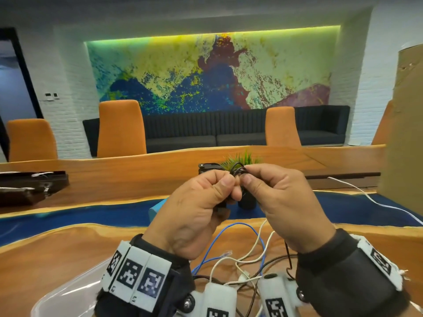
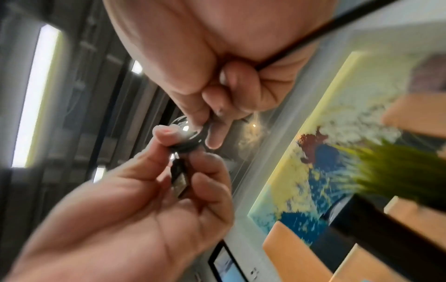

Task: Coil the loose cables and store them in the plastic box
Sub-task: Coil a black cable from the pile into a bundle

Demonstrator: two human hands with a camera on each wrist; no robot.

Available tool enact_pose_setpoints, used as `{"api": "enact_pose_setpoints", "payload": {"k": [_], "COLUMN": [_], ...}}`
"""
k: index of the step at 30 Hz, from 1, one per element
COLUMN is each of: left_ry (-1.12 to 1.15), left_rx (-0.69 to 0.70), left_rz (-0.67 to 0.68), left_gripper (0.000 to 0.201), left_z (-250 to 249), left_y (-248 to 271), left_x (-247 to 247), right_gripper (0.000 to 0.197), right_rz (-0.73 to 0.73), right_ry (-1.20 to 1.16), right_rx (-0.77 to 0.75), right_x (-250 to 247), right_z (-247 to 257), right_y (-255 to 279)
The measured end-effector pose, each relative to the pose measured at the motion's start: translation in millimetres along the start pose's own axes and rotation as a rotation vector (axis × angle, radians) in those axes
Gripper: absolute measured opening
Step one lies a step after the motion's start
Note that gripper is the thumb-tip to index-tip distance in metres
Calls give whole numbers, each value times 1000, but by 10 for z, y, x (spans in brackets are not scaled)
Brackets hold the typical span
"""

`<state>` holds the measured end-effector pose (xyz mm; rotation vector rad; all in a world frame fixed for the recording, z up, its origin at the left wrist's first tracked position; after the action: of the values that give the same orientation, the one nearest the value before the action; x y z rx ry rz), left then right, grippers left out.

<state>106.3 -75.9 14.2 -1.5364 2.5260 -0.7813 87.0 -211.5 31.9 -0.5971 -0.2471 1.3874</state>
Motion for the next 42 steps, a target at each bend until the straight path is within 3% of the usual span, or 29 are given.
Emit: {"api": "enact_pose_setpoints", "payload": {"k": [3,6,10,12,16,18,21,25,27,31,37,42], "left_ry": [90,259,384,234,-179,-330,-518,-460,-363,-64,-137,-323], "left_rx": [-81,-112,-18,72,263,326,359,257,198,72,148,226], "left_rz": [53,53,7,-13,-52,-23,78,181,157,43,-138,-65], "left_gripper": [24,12,13,16,22,21,23,27,25,20,27,21], "left_z": [37,64,-34,-107,-115,-102,-82,-24,4,49,40,-68], "left_y": [22,25,-2,-22,-55,-65,-63,-24,-16,-11,-15,12], "left_x": [18,12,-27,-59,-125,-147,-158,-69,-37,18,4,14], "right_gripper": [17,17,19,25,18,15,18,16,20,24,16,16], "right_rz": [7,50,-10,0,270,296,153,-18,-10,233,5,-114], "right_ry": [-121,-226,-164,49,576,672,549,431,388,162,138,157], "right_rx": [59,116,109,49,-35,-156,-234,-219,-191,-60,-72,-71], "right_x": [11,49,-43,-38,223,212,-32,-205,-196,-66,-60,-64], "right_z": [-47,-86,-138,-135,-76,106,347,305,239,154,142,90], "right_y": [-5,-8,-36,-31,98,148,123,57,35,35,23,19]}}
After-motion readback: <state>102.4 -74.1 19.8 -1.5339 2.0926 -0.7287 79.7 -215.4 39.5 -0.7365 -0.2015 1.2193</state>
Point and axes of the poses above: each hand's wrist, its own y-axis away from the middle knuckle, its own x-axis out of the palm, z = x × y, the point moved 6 cm from there along -y, towards the middle knuckle, and after that the axes turned 11 degrees about x, right-handed, at the moved point
